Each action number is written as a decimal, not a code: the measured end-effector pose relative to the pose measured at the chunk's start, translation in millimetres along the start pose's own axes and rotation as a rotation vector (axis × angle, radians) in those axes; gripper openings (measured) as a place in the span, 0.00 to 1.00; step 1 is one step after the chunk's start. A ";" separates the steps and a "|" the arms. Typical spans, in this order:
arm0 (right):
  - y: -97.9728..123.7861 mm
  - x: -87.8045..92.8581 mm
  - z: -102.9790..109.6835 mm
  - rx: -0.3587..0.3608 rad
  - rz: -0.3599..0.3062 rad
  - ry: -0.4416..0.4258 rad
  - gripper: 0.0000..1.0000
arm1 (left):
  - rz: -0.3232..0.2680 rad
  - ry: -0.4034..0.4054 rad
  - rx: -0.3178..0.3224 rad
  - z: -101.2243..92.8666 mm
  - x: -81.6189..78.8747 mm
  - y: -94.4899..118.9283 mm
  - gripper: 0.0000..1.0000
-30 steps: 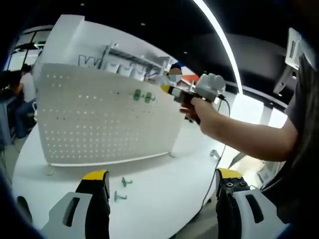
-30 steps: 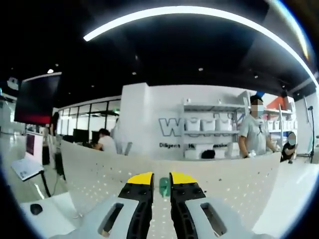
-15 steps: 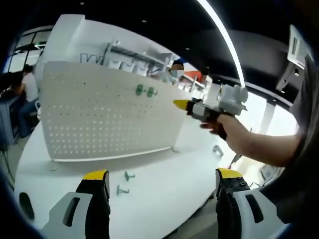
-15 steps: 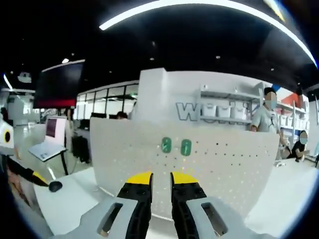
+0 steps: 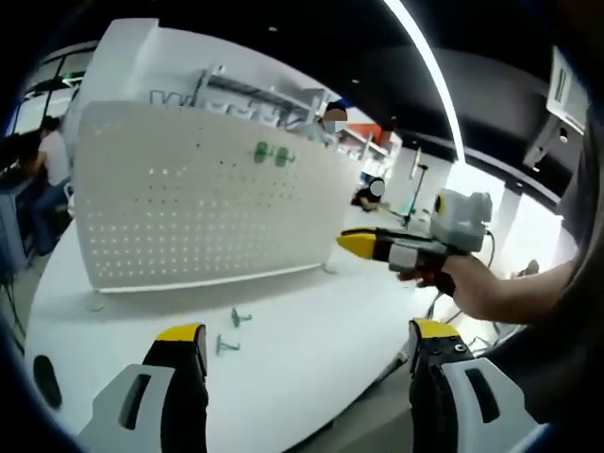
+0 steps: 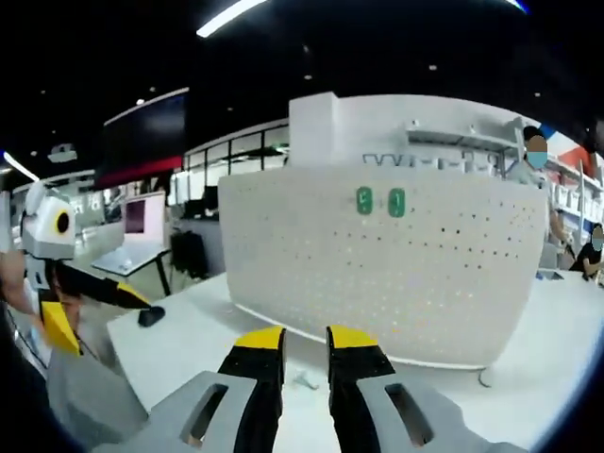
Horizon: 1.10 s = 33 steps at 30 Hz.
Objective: Insert the hook assembly into the mounting plate slot until the hook locks in place.
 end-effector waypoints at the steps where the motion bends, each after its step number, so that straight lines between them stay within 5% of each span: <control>1: 1.4 2.2 2.1 -0.009 0.009 0.005 0.16 | 0.006 0.005 0.000 -0.5 1.5 0.1 0.90; 33: 70.5 66.5 49.4 -0.115 0.196 -0.103 0.18 | 0.138 0.016 -0.025 -2.9 28.4 -9.3 0.86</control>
Point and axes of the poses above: the point that each gripper's makers call its tool centre point, and the gripper's own axes: y roughly backward along the fingers, z roughly to its left, x roughly out of its underside, the point moved 10 cm from there along y, roughly backward along the fingers, and after that the axes turned 5 degrees about x, right-handed, at the moved point
